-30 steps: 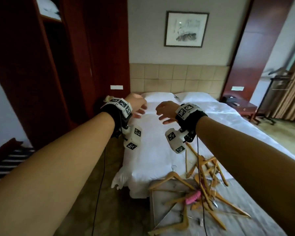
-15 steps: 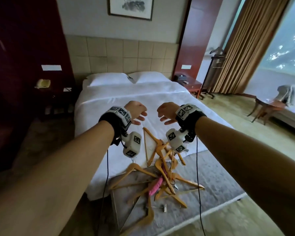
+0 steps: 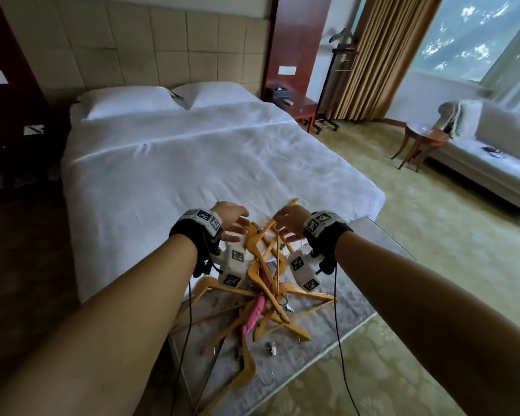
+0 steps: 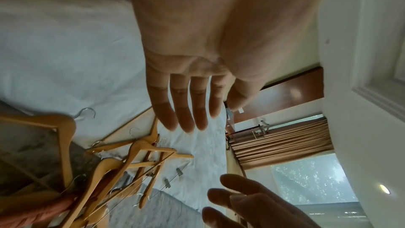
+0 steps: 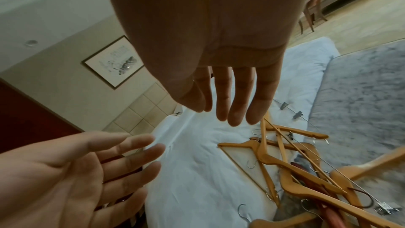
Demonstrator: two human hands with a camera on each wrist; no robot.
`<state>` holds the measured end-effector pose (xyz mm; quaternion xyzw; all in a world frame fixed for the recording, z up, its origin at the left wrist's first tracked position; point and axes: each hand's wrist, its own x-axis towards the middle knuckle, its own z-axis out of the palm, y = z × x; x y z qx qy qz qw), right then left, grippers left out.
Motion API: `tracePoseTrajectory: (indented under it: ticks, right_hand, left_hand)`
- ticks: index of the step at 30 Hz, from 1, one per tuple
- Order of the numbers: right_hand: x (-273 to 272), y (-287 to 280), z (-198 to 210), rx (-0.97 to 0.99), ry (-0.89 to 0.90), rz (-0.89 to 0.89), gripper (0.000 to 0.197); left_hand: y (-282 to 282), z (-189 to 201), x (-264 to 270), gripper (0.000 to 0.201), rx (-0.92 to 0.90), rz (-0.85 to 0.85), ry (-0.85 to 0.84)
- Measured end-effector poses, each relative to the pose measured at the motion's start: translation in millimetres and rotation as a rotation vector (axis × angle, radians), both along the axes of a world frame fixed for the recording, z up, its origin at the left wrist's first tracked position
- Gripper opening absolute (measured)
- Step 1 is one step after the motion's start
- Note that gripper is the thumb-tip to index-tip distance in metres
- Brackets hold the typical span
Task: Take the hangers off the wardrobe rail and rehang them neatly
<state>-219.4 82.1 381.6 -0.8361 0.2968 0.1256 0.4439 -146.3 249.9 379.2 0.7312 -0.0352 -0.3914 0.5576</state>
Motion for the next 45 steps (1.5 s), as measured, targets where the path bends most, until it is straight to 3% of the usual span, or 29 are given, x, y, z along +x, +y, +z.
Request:
tracePoseTrajectory:
  ticks: [11, 15, 19, 23, 34, 42, 45]
  right_hand:
    - [19, -82, -125, 0.063, 0.168, -0.046, 0.023]
    - [37, -120, -176, 0.157, 0.218, -0.062, 0.016]
    - [61, -159, -220, 0.247, 0.287, -0.091, 0.013]
    - [83, -191, -262, 0.283, 0.361, -0.104, 0.015]
    - [121, -216, -381, 0.379, 0.535, -0.119, 0.018]
    - [129, -222, -433, 0.411, 0.634, -0.149, 0.009]
    - [131, -223, -458, 0.401, 0.658, -0.121, 0.025]
  left_hand:
    - [-65, -94, 23, 0.025, 0.009, 0.211, 0.221]
    - [-94, -129, 40, 0.029, 0.071, 0.38, 0.281]
    - [-125, -161, 65, 0.018, 0.176, 0.54, 0.282]
    - [-162, -195, 84, 0.02, 0.181, 0.587, 0.336]
    - [-212, -306, 119, 0.011, 0.303, 0.582, 0.49]
    - [-235, -367, 136, 0.01, 0.457, 0.272, 0.408]
    - [-240, -387, 138, 0.011, 0.475, 0.277, 0.469]
